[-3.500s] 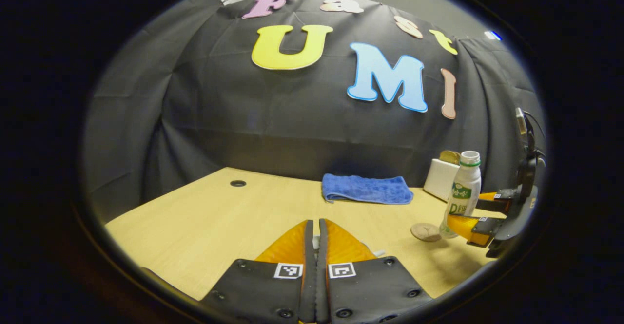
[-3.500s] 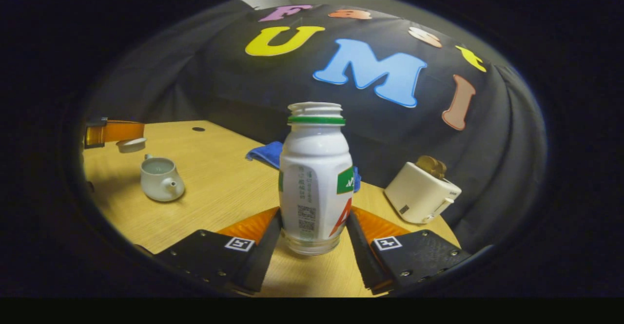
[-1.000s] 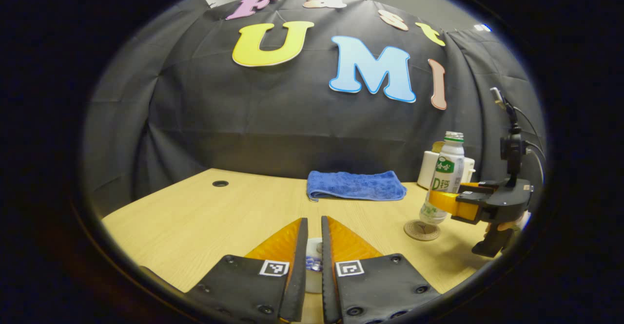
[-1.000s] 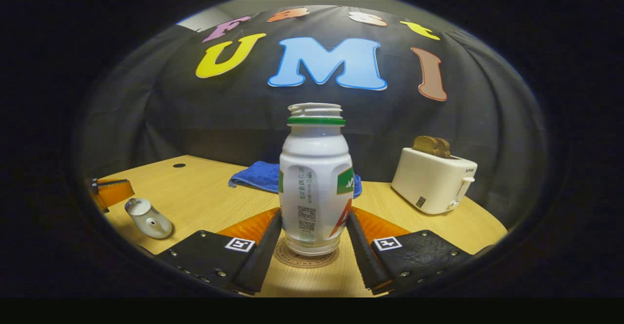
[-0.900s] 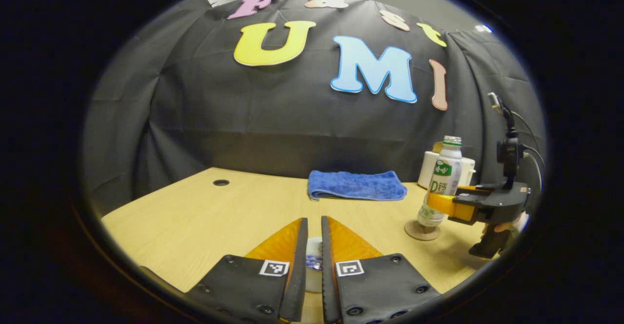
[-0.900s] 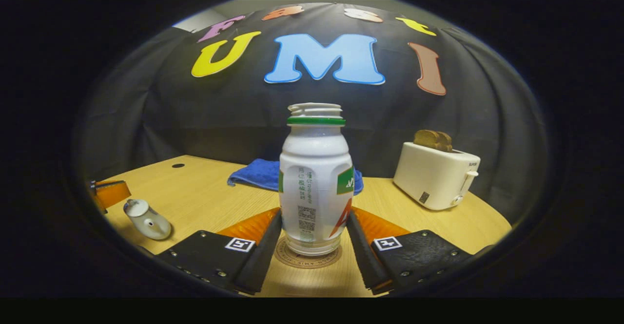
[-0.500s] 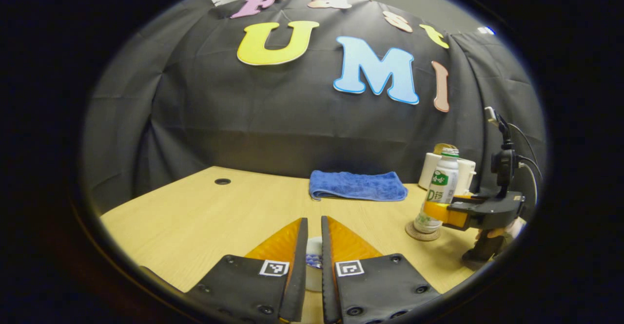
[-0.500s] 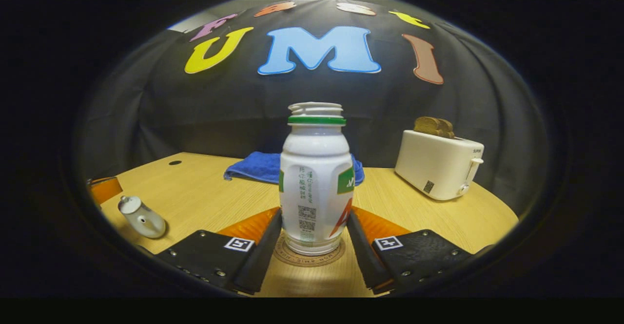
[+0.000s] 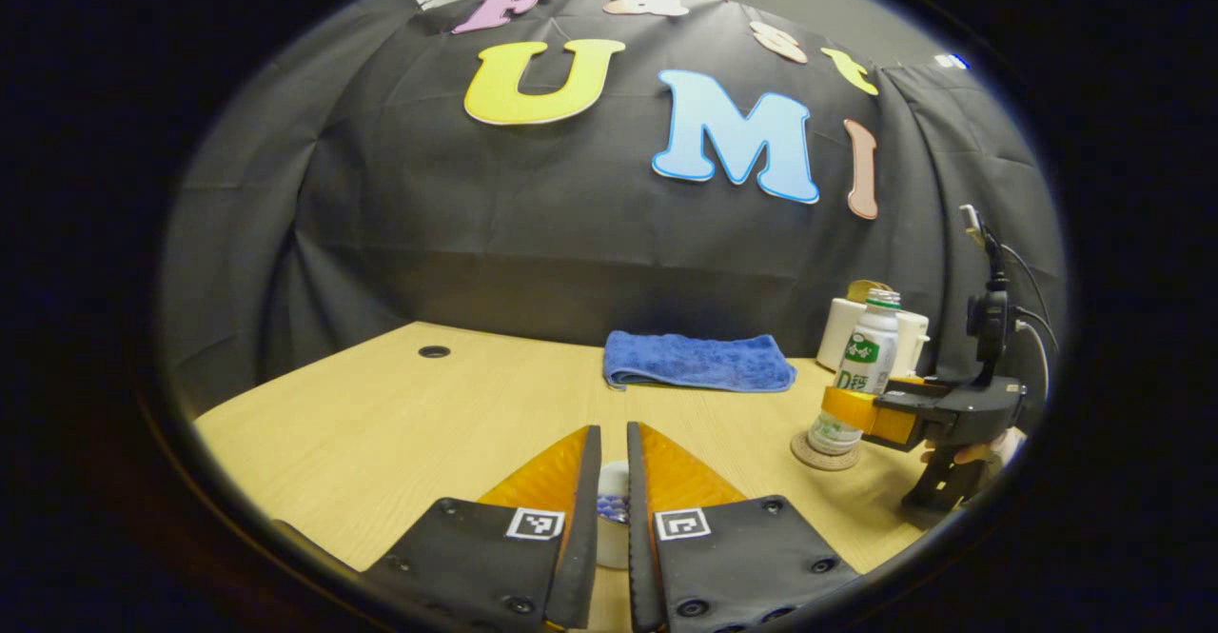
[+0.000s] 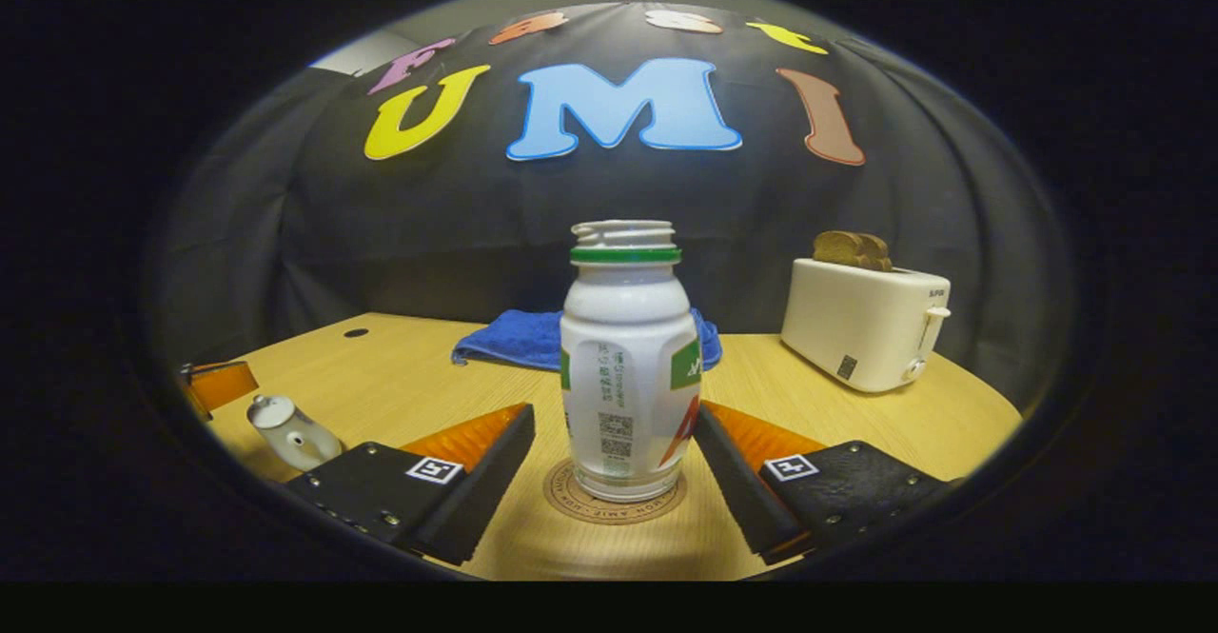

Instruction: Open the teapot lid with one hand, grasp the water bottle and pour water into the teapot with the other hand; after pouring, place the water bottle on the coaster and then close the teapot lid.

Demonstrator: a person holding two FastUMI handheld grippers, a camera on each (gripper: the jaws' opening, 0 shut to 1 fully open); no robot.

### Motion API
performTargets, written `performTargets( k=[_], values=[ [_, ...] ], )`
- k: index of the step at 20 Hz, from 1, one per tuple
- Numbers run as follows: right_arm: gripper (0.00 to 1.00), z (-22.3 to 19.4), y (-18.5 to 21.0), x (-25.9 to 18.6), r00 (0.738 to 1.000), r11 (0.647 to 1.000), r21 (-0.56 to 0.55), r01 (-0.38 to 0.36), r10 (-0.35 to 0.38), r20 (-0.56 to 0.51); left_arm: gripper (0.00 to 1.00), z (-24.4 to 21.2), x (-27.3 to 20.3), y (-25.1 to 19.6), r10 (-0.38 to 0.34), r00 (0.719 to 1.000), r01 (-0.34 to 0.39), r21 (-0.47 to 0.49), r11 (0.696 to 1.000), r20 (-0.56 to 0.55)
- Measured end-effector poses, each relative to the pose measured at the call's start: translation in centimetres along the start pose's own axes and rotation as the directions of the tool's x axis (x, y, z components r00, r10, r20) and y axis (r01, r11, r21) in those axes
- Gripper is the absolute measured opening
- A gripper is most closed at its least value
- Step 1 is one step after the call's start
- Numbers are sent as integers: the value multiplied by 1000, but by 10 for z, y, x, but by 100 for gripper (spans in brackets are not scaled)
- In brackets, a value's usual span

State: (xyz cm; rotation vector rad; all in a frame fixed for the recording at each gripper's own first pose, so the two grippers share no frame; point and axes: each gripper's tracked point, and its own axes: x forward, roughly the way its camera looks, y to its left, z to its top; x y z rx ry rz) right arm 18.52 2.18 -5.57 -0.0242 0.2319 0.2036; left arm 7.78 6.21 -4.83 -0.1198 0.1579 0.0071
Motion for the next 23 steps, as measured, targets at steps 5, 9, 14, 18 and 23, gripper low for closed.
performTargets(
  k=[5, 9, 14, 18, 23],
  values=[
    [97, 1, -1, -13, 1000, 999, 46, 7, -8, 23, 22, 4, -13, -7, -11, 1000, 11, 0, 1000, 22],
    [99, 1, -5, -52, 997, 998, 51, 39, -42, 58, 21, -1, -42, -15, -9, 999, 7, 51, 999, 36],
    [99, -7, 1, -116, 991, 995, 47, 84, -88, 99, 21, -10, -81, -42, -54, 998, 51, 66, 997, 45],
    [99, -14, 10, -153, 984, 992, 47, 114, -119, 132, 21, -23, -102, -62, -76, 996, 73, 81, 994, 41],
    [100, -33, 21, -168, 984, 991, 38, 126, -130, 125, 19, -25, -111, -65, -46, 997, 40, 83, 996, 65]
  ],
)
